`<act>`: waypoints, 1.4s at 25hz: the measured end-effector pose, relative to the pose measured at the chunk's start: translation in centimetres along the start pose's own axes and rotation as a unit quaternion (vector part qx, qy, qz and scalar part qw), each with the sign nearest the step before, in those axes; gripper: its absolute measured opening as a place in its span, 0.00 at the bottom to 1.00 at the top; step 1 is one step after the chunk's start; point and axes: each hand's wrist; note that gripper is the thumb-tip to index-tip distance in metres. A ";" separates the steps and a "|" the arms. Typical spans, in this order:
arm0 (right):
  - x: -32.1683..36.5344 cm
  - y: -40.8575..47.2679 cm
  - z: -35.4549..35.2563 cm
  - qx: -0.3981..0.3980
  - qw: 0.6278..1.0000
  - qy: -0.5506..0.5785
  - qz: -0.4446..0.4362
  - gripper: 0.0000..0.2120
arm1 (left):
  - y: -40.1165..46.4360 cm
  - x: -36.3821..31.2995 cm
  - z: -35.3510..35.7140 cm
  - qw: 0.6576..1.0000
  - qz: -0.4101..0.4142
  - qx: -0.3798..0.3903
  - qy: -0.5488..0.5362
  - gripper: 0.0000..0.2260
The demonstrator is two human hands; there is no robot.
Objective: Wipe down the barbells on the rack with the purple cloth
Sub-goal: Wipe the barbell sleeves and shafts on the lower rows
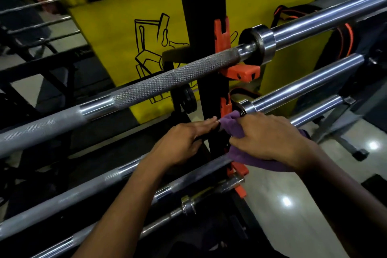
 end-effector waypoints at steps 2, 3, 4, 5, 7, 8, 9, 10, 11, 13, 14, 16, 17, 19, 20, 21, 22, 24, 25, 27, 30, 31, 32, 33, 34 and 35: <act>-0.3 -0.7 0.2 0.012 0.998 0.056 0.006 0.12 | -0.8 -0.3 -0.7 1.000 0.013 -0.005 0.006 0.26; -0.3 -1.1 0.2 0.005 0.996 0.083 0.016 0.11 | -1.7 -0.2 -1.5 1.000 0.021 -0.016 0.014 0.25; -0.1 -1.8 0.3 -0.016 0.993 0.114 0.034 0.10 | -3.1 0.1 -2.4 0.999 0.026 -0.031 0.018 0.25; 0.3 -2.5 0.5 -0.050 0.986 0.150 0.058 0.08 | -4.8 0.5 -3.3 0.998 0.028 -0.048 0.020 0.25; 1.5 -3.7 1.2 -0.157 0.956 0.219 0.120 0.08 | -8.8 1.3 -5.2 0.997 0.028 -0.067 0.024 0.22; 2.5 -4.1 1.6 -0.229 0.931 0.249 0.138 0.09 | -10.9 1.7 -6.2 0.997 0.027 -0.069 0.027 0.21; 3.3 -4.1 1.7 -0.296 0.903 0.272 0.149 0.12 | -12.9 2.0 -7.0 0.997 0.026 -0.069 0.029 0.21; 4.1 -4.1 1.7 -0.348 0.878 0.289 0.153 0.15 | -14.9 2.3 -7.5 0.997 0.024 -0.068 0.029 0.21; 5.0 -4.0 2.0 -0.383 0.862 0.293 0.158 0.19 | -16.7 2.6 -7.8 0.997 0.023 -0.068 0.029 0.21; 7.5 -3.3 2.9 -0.421 0.853 0.265 0.159 0.27 | -19.6 3.4 -7.9 0.997 0.019 -0.070 0.031 0.21; 9.3 -2.7 3.5 -0.421 0.862 0.242 0.147 0.27 | -20.5 3.8 -7.8 0.997 0.020 -0.070 0.030 0.21; 13.0 -0.4 5.6 -0.374 0.905 0.162 0.123 0.26 | -21.6 4.9 -7.8 0.997 0.031 -0.064 0.030 0.20; 14.3 0.9 6.8 -0.340 0.921 0.138 0.133 0.25 | -22.0 5.5 -7.9 0.997 0.039 -0.057 0.035 0.20; 15.9 3.1 7.5 -0.296 0.922 0.161 0.193 0.23 | -22.3 6.4 -8.3 0.997 0.047 -0.043 0.042 0.21; 16.4 3.7 7.5 -0.294 0.911 0.183 0.223 0.23 | -22.5 6.7 -8.5 0.997 0.048 -0.039 0.043 0.23; 17.2 3.9 7.7 -0.303 0.904 0.183 0.239 0.23 | -22.6 7.0 -8.7 0.997 0.051 -0.036 0.041 0.23; 18.2 3.8 7.7 -0.314 0.905 0.165 0.234 0.23 | -22.7 7.1 -8.7 0.997 0.055 -0.036 0.038 0.23; 20.8 2.8 7.8 -0.336 0.917 0.129 0.172 0.22 | -22.5 7.5 -8.7 0.997 0.063 -0.039 0.023 0.24; 22.1 2.2 7.9 -0.345 0.923 0.115 0.127 0.22 | -22.4 7.7 -8.7 0.997 0.068 -0.038 0.016 0.26; 22.5 1.8 7.9 -0.341 0.935 0.085 0.043 0.23 | -22.3 7.9 -8.7 0.996 0.074 -0.036 0.015 0.27; 17.5 3.3 7.8 -0.316 0.948 0.041 0.013 0.24 | -22.4 8.0 -8.8 0.996 0.078 -0.040 0.013 0.26; 15.0 3.7 7.5 -0.314 0.947 0.047 0.043 0.24 | -22.4 8.0 -8.7 0.996 0.077 -0.042 0.013 0.26; 12.8 3.8 7.2 -0.315 0.943 0.065 0.080 0.22 | -22.5 7.9 -8.7 0.996 0.077 -0.043 0.015 0.26; 11.1 3.8 6.9 -0.319 0.938 0.085 0.109 0.20 | -22.5 7.9 -8.6 0.996 0.077 -0.047 0.018 0.26; 10.0 3.8 6.8 -0.323 0.932 0.103 0.128 0.19 | -22.5 7.9 -8.6 0.996 0.076 -0.050 0.019 0.26; 9.5 3.8 6.8 -0.327 0.927 0.114 0.142 0.18 | -22.4 7.9 -8.6 0.996 0.073 -0.050 0.017 0.26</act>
Point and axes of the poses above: each hand's wrist, its own y-axis towards the middle knuckle, its own z-axis out of the palm, x = y × z, and after that the axes turned 14 degrees about -y, right-handed
